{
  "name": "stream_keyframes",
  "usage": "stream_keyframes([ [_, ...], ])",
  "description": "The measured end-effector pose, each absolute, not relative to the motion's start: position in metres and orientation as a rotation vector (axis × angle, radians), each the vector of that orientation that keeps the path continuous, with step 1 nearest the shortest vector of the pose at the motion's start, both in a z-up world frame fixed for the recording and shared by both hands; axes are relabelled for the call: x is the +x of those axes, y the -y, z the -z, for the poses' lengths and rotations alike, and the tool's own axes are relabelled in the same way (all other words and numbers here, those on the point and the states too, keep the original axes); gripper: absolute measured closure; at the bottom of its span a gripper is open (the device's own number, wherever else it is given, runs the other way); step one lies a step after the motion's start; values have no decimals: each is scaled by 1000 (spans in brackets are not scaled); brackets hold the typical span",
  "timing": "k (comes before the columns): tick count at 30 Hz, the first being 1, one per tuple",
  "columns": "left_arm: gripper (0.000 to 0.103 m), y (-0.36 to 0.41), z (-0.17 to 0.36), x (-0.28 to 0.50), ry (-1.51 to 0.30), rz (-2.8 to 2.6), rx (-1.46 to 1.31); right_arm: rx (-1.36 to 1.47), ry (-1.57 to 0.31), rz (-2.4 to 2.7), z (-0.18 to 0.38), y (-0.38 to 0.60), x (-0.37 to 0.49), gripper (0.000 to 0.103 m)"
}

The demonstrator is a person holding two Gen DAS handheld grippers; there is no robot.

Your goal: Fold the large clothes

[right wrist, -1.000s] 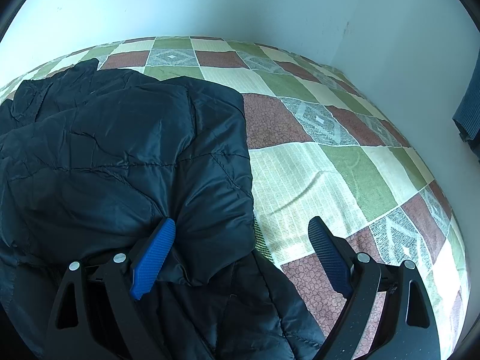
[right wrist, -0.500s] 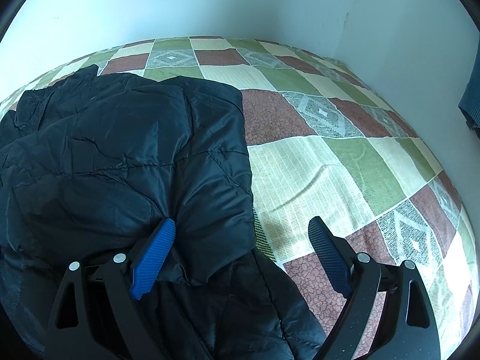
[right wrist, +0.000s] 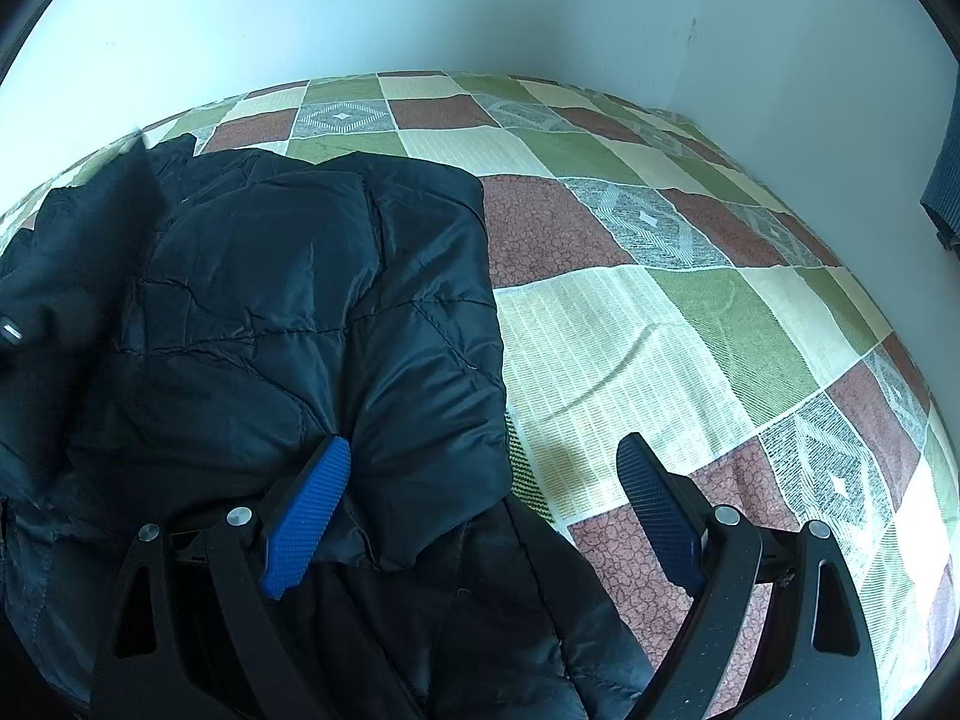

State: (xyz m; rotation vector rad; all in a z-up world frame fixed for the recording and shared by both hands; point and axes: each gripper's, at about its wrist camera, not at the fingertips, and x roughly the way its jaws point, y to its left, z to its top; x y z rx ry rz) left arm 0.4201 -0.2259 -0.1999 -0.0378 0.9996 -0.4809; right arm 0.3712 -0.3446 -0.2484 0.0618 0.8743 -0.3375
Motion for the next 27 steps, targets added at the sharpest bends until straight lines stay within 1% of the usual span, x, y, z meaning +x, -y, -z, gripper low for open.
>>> stream_keyframes([
  [2,95,229,206,420,-1002,468,-17,64,-875,336,249,345,371,14],
  [3,93,230,206,418,-998,466,-12,65,-876,335,249,345,371,14],
  [5,83,227,200,412,-980,459,-5,68,-875,334,249,345,372,14],
  [7,44,221,188,403,-958,462,-6,70,-875,333,249,346,372,14],
  [10,20,200,162,384,-865,400,28,74,-874,331,248,347,371,14],
  [12,11,178,148,373,-814,349,61,75,-873,331,248,347,371,14],
  [15,11,133,140,363,-761,233,108,75,-872,332,247,348,370,14],
  [19,11,59,145,362,-765,49,131,70,-869,336,240,348,368,14],
  [23,11,-7,147,361,-776,-62,65,40,-830,336,211,338,353,14],
  [27,11,-44,152,364,-785,-128,12,96,-771,231,175,313,343,14],
])
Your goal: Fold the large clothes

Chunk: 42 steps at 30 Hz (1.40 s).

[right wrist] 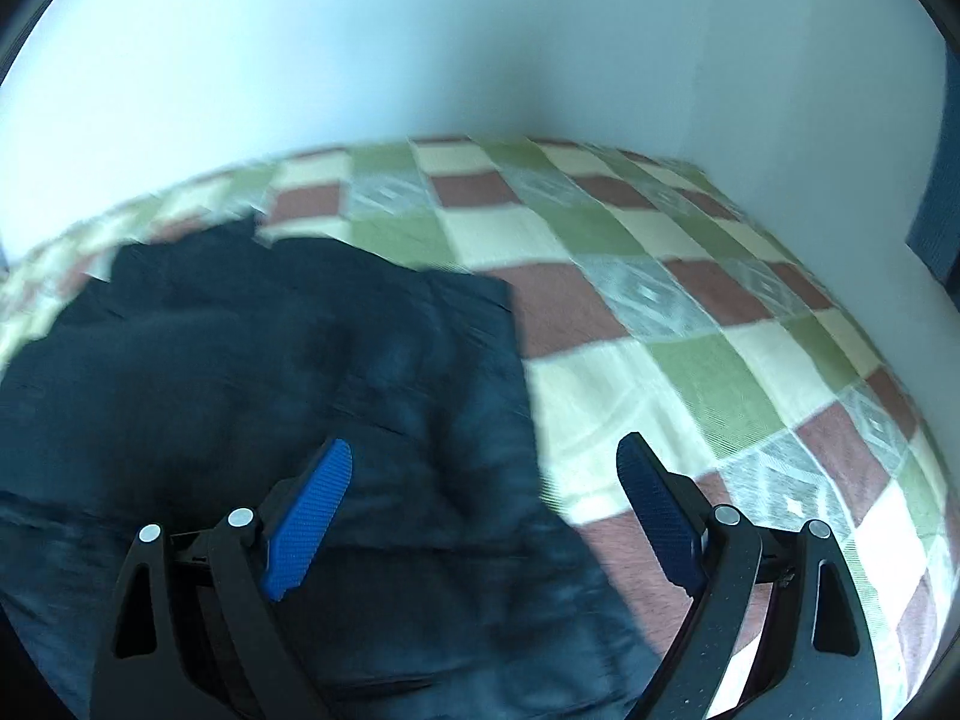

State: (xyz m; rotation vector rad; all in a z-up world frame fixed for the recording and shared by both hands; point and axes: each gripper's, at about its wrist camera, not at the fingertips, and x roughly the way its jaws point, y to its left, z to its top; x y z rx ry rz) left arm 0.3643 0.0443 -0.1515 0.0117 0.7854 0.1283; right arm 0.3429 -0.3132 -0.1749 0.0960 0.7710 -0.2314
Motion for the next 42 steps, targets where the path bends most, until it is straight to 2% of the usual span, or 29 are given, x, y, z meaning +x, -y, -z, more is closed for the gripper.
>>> stream_keyframes([
  [4,11,-61,159,369,-805,-140,-8,128,-823,111,174,284,369,15],
  [6,11,-61,163,370,-806,-141,-3,137,-872,73,183,270,386,26],
  [7,11,-62,165,371,-809,-142,0,138,-903,61,188,265,394,44],
  [8,11,-63,167,371,-812,-139,-2,148,-929,52,193,264,399,55],
  [10,11,-62,172,373,-819,-133,-1,198,-987,32,207,262,410,59],
  [13,11,-61,178,377,-819,-135,16,160,-998,38,216,261,416,75],
  [16,11,-57,193,389,-850,-172,72,104,-1011,55,224,257,416,80],
  [21,10,-67,227,403,-965,-165,10,66,-994,74,235,254,418,80],
  [23,10,-74,223,399,-956,-158,-29,50,-978,70,230,254,412,76],
  [24,11,-75,218,396,-950,-163,-29,39,-974,71,226,253,409,73],
  [26,11,-76,205,388,-917,-166,-26,2,-958,100,210,251,403,52],
  [30,11,-67,173,382,-815,-134,-52,28,-803,75,163,237,389,51],
  [33,11,-43,166,397,-802,-85,-27,46,-779,1,152,216,403,51],
  [36,11,-19,175,419,-822,-53,-10,26,-818,-58,169,191,431,51],
  [42,10,7,227,454,-984,-48,70,-8,-932,-61,222,183,461,50],
])
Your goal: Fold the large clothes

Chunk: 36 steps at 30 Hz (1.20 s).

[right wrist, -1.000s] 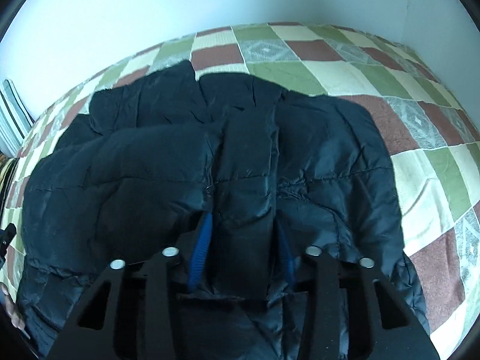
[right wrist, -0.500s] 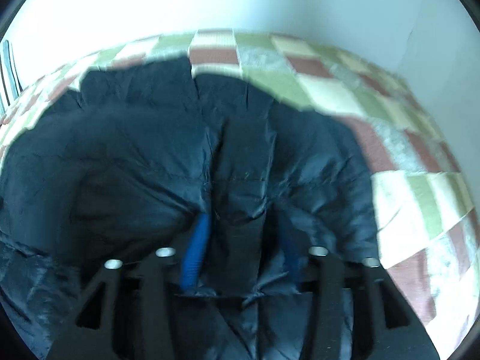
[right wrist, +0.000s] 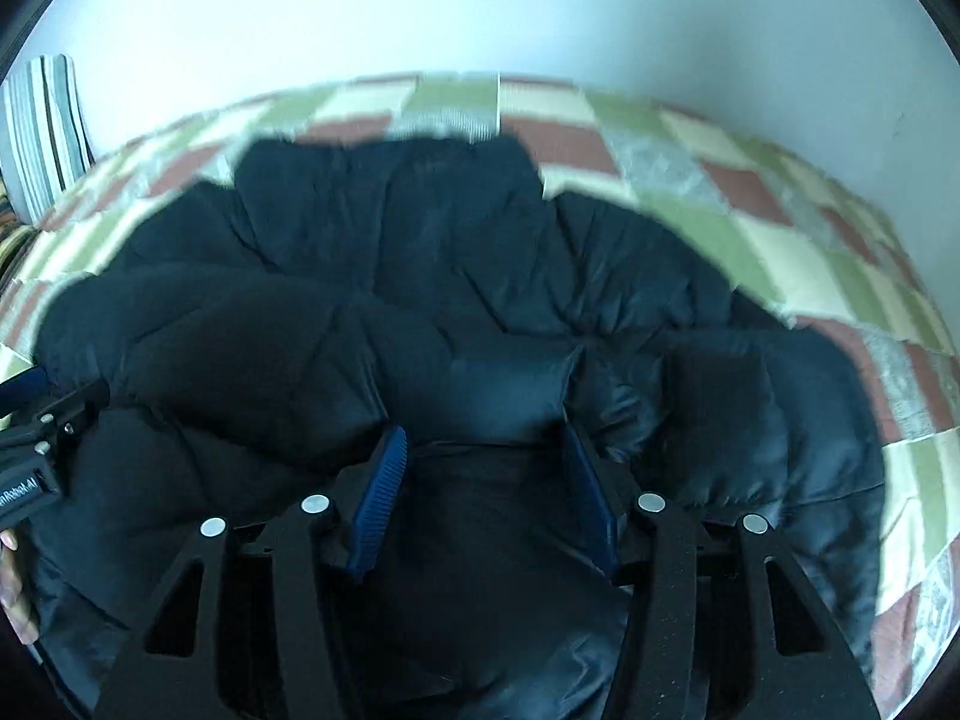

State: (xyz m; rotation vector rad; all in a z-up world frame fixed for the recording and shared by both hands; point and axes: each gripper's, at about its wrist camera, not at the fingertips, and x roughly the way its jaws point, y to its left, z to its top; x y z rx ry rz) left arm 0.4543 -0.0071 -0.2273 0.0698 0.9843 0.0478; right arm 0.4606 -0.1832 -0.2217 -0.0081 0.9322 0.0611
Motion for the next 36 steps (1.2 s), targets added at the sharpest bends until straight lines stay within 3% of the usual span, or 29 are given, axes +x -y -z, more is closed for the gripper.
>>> stream_keyframes([
  [3,10,4,239,457,-990,-42,53,-8,-934,-59,226,183,465,49],
  [11,14,11,196,407,-878,-22,27,27,-867,-67,193,186,420,47],
  [20,10,32,246,426,-1022,4,84,-26,-937,-51,233,177,422,42],
  [24,10,30,230,417,-981,7,78,15,-890,-69,215,185,412,40],
  [28,10,0,199,370,-928,34,-6,63,-851,-84,189,209,374,25],
  [36,10,-94,175,249,-898,-41,-193,73,-836,32,176,305,258,24],
])
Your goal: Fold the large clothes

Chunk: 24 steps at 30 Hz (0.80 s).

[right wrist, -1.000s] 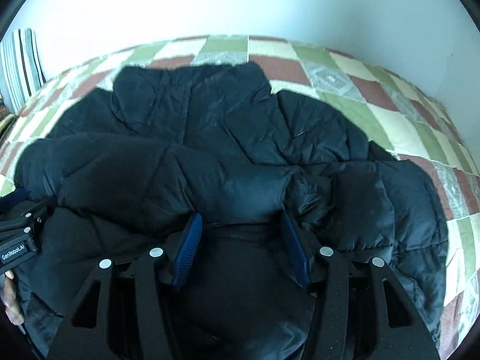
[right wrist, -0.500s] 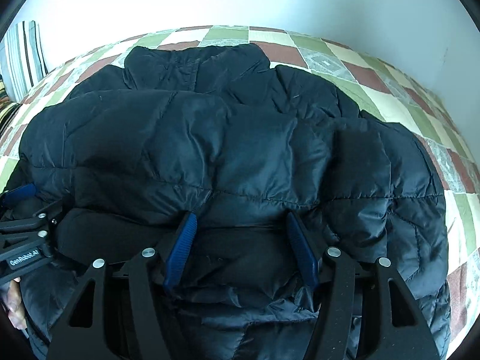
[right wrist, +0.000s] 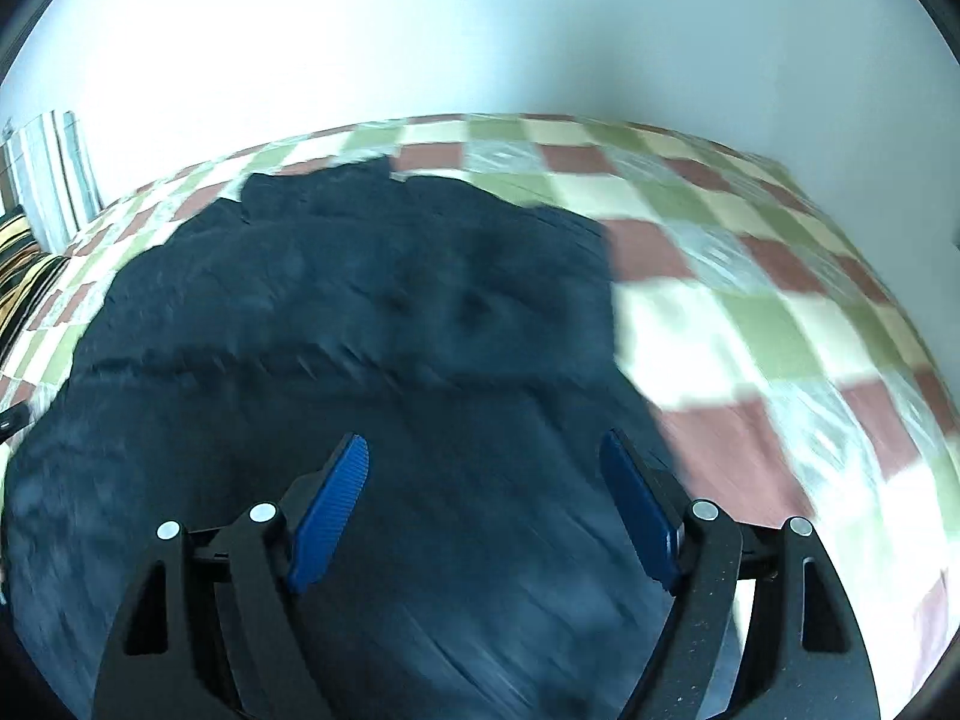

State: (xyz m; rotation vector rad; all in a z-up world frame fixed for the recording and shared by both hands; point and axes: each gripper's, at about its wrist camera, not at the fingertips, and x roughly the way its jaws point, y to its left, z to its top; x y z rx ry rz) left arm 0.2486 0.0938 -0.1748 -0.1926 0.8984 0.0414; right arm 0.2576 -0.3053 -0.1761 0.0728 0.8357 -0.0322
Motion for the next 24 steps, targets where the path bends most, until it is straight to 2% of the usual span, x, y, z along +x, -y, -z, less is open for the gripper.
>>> stream_keyframes([
  [5,10,-131,185,172,-939,-84,-256,102,-870,111,188,355,192,24],
  [10,10,-133,202,124,-963,-55,-259,148,-912,122,208,383,151,24],
  [20,10,-127,218,97,-970,73,-313,263,-967,55,238,398,118,23],
  [24,28,-125,219,95,-977,114,-356,261,-969,14,239,390,108,23],
])
